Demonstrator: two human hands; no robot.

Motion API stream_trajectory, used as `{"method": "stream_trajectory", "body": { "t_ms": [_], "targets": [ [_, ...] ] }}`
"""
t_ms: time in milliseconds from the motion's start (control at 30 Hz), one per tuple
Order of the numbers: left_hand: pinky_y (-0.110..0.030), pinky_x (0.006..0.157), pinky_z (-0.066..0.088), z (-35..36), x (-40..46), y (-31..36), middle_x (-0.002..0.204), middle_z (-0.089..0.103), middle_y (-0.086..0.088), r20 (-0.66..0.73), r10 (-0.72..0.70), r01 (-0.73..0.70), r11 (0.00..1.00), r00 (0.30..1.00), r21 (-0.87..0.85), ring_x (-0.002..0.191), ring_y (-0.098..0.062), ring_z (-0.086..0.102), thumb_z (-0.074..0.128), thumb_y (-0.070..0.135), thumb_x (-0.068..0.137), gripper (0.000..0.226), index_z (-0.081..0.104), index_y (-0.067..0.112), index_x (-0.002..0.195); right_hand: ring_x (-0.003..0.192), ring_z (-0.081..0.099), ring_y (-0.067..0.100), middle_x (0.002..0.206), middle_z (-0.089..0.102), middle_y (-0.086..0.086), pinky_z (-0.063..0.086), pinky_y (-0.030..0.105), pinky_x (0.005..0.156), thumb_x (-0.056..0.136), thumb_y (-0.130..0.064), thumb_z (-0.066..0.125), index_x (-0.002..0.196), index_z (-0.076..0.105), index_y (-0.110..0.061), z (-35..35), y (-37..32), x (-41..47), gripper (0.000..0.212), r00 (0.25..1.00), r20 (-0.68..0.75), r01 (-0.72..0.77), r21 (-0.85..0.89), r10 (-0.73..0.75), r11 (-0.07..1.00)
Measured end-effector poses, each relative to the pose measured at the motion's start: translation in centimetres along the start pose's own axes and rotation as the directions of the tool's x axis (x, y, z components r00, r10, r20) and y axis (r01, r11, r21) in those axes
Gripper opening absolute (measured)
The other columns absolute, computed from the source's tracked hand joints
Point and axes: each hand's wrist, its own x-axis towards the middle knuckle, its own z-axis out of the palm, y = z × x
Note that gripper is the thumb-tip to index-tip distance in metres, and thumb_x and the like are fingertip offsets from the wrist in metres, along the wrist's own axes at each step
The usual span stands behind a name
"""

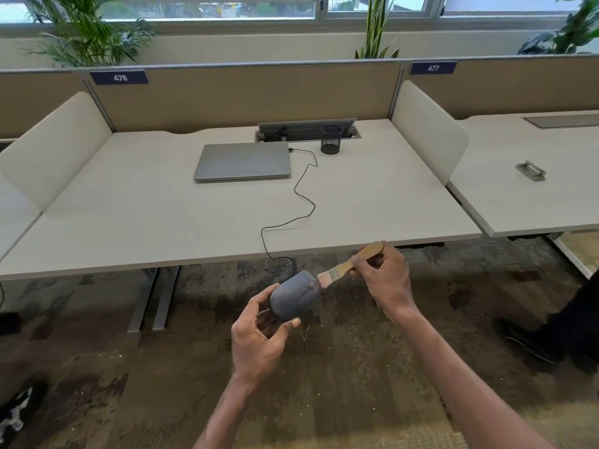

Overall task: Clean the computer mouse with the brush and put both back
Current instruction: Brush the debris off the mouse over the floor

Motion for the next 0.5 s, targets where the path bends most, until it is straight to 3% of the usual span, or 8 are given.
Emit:
{"method": "stream_trajectory", "body": {
  "t_ms": [200, 333, 500],
  "targets": [
    [-0.031, 0.086, 0.062, 0.5, 0.1, -0.5, 0.122, 0.071, -0.006, 0.012, 0.014, -0.014, 1.0, 1.0, 0.016, 0.103, -0.013, 0.075, 0.091, 0.008, 0.067, 0.073, 0.06, 0.012, 0.133, 0.078, 0.079, 0.018, 0.089, 0.077, 0.009, 0.064, 0.023, 0.066, 0.091, -0.008, 0.075, 0.102, 0.067, -0.005, -0.1, -2.1, -1.0, 0.015, 0.992, 0.11, 0.032, 0.229, -0.059, 0.973],
    [-0.029, 0.086, 0.062, 0.8, 0.0, -0.2, 0.124, 0.068, -0.004, 0.014, 0.023, -0.023, 1.0, 1.0, 0.003, 0.107, -0.014, 0.074, 0.089, 0.012, 0.068, 0.072, 0.057, 0.017, 0.132, 0.081, 0.079, 0.015, 0.093, 0.075, 0.01, 0.063, 0.022, 0.067, 0.091, -0.011, 0.076, 0.105, 0.065, -0.005, 0.5, -2.3, -1.4, 0.018, 0.983, 0.162, 0.059, 0.156, -0.085, 0.986],
    [-0.027, 0.086, 0.061, 0.8, 0.1, -0.4, 0.122, 0.07, 0.002, 0.005, -0.013, 0.013, 1.0, 1.0, -0.025, 0.103, -0.007, 0.075, 0.089, 0.005, 0.07, 0.071, 0.059, 0.015, 0.133, 0.077, 0.078, 0.015, 0.088, 0.075, 0.003, 0.065, 0.028, 0.07, 0.092, -0.012, 0.075, 0.103, 0.065, -0.009, -0.2, -1.9, -0.6, 0.015, 0.993, 0.002, 0.115, -0.002, -0.115, 0.993]
  ]
}}
